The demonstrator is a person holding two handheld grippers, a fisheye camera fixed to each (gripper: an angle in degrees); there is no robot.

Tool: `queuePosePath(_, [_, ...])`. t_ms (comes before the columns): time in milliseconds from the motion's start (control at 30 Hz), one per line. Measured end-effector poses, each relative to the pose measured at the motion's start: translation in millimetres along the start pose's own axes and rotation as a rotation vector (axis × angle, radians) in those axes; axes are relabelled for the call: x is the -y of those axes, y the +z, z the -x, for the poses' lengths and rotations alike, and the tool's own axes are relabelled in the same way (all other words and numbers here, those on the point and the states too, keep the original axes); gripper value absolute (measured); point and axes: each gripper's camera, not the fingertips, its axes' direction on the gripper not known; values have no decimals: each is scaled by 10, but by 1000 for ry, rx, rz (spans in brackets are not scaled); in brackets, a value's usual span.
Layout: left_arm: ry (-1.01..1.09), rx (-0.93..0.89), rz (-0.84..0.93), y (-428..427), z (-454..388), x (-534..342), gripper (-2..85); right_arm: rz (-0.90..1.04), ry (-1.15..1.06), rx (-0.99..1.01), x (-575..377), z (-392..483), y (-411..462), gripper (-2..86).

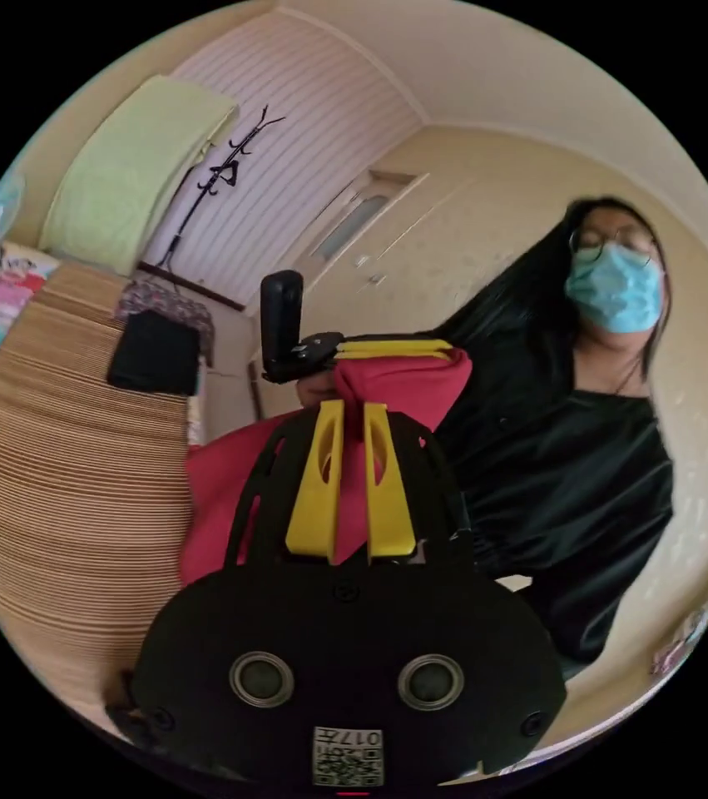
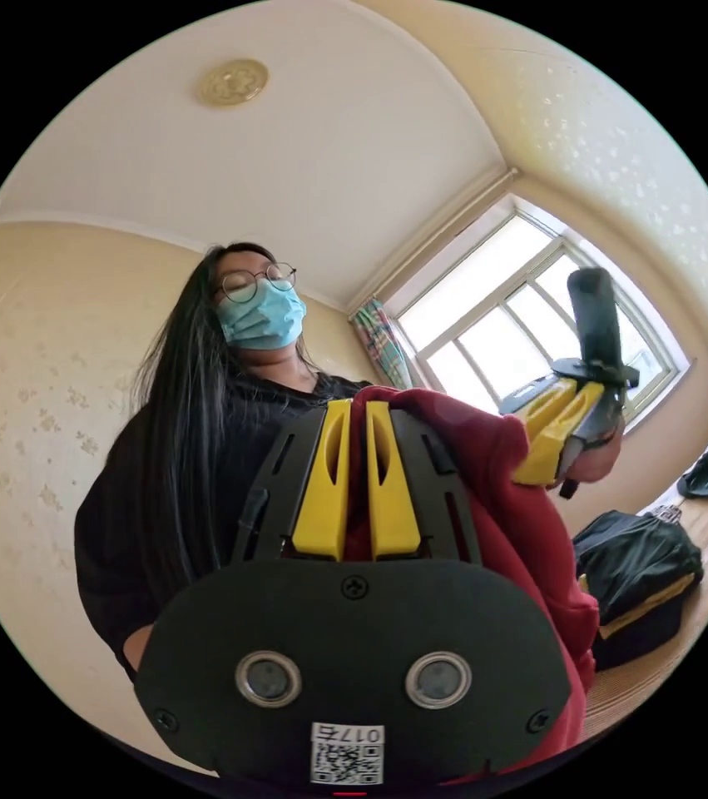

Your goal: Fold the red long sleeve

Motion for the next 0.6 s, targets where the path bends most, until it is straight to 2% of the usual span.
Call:
queuePosePath(67, [117, -234, -291, -363, 72, -366, 32, -39, -53, -85, 81, 125, -56, 24])
queuePosePath(133, [237, -398, -492, -631, 35, -616, 21, -144, -68, -126, 118, 209, -213, 23])
queuePosePath(167, [262, -399, -579, -756, -27, -705, 15, -225, -28, -241, 134, 240, -330, 21])
queuePosePath(233, [312, -360, -617, -882, -192, -715, 10, -221, -15, -369, 179, 288, -422, 20])
queuePosePath(333, [462, -247, -548, -1077, -668, -598, 6, -171, -15, -506, 243, 409, -515, 17])
queuePosePath(467, [536, -90, -485, -1361, -1245, -422, 5, -336, -40, -625, 60, 679, -771, 16])
queuePosePath(600, [622, -94, -487, -1498, -1659, -330, -1, -388, -20, -876, -246, 835, -901, 32])
